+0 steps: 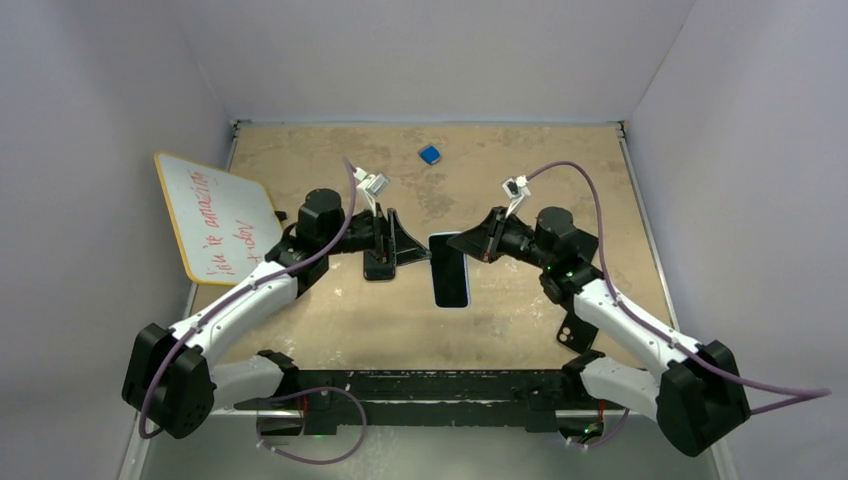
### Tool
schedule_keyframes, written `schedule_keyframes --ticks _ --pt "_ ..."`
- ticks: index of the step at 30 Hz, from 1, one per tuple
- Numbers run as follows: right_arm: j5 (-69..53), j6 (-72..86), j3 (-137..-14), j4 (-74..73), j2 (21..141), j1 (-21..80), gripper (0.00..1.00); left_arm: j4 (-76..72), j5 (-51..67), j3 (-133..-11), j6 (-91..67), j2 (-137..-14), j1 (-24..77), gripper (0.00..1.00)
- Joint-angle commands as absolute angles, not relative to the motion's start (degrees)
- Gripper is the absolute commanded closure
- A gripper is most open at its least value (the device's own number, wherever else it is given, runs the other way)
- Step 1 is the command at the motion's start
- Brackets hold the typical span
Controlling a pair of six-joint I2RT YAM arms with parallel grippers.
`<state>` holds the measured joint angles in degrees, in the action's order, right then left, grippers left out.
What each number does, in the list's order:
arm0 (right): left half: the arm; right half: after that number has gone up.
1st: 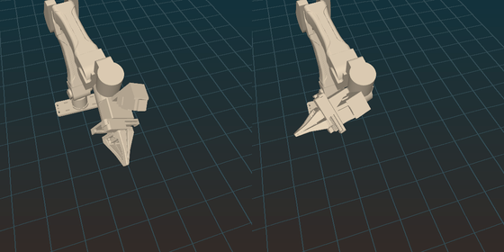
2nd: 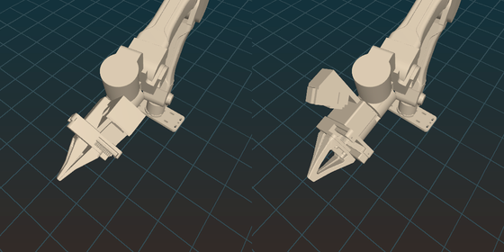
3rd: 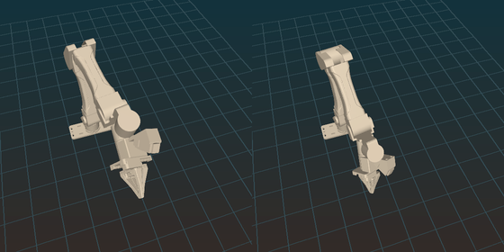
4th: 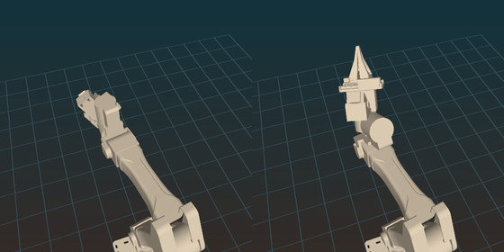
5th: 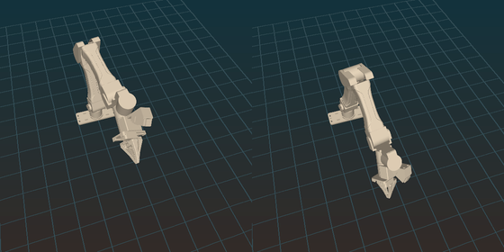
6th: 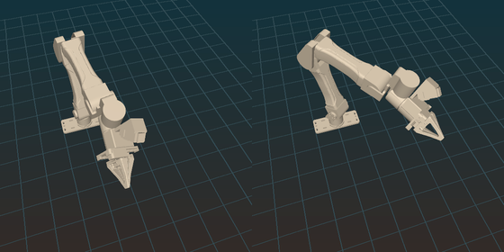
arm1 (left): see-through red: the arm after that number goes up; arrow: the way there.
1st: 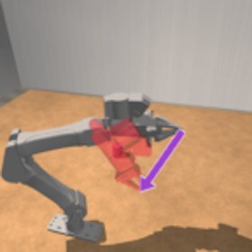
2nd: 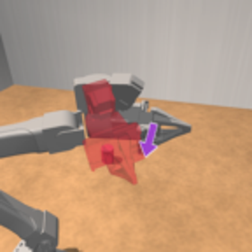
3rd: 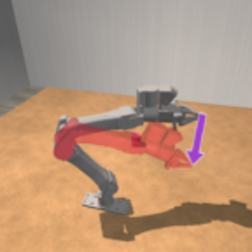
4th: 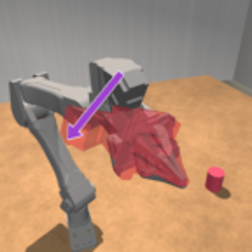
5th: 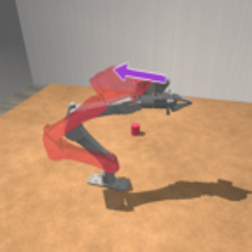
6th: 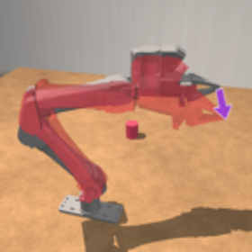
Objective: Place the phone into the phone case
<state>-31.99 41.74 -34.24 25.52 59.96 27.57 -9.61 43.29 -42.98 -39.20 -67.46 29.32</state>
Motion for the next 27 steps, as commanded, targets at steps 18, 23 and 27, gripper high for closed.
schedule_keyframes --ticks 18,23,27 --pt "-29.32 44.20 -53.26 33.88 96.62 27.16 1.00 22.45 15.79 -52.13 -14.29 -57.11 29.36 0.11" --pt "-30.10 46.98 -56.85 37.44 104.10 26.96 1.00 23.61 13.99 -51.44 -13.25 -55.78 29.35 0.10" --pt "-30.16 48.96 -59.19 38.52 109.37 26.85 1.00 24.37 12.76 -51.53 -13.30 -55.80 29.35 0.10"
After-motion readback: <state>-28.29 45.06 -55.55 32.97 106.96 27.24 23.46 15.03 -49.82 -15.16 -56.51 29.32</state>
